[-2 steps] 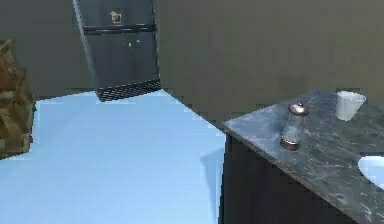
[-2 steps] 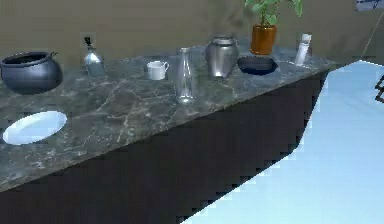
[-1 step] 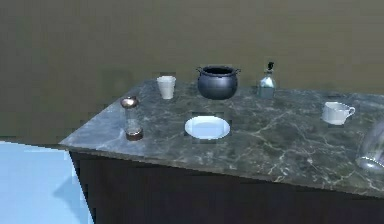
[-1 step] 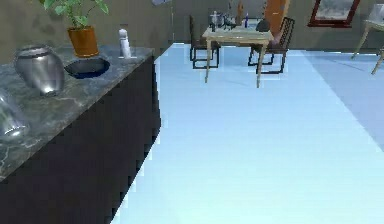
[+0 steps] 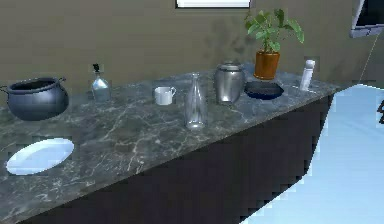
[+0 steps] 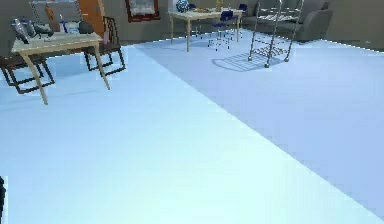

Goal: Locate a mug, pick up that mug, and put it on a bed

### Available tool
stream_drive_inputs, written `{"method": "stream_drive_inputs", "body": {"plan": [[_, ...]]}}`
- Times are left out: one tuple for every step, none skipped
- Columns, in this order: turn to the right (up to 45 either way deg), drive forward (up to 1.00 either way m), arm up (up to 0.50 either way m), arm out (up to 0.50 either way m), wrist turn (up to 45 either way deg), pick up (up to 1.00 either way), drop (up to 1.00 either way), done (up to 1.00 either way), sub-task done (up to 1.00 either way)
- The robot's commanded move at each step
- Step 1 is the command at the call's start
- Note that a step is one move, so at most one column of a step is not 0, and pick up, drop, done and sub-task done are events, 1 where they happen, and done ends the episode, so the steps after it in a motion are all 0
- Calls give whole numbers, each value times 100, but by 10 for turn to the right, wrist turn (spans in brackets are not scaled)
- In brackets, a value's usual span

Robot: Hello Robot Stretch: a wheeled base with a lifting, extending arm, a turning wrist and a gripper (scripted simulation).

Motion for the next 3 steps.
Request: {"method": "stream_drive_inputs", "body": {"plan": [[330, 0, 0, 0, 0, 0, 0, 0, 0], [0, 95, 0, 0, 0, 0, 0, 0, 0], [450, 0, 0, 0, 0, 0, 0, 0, 0]]}}
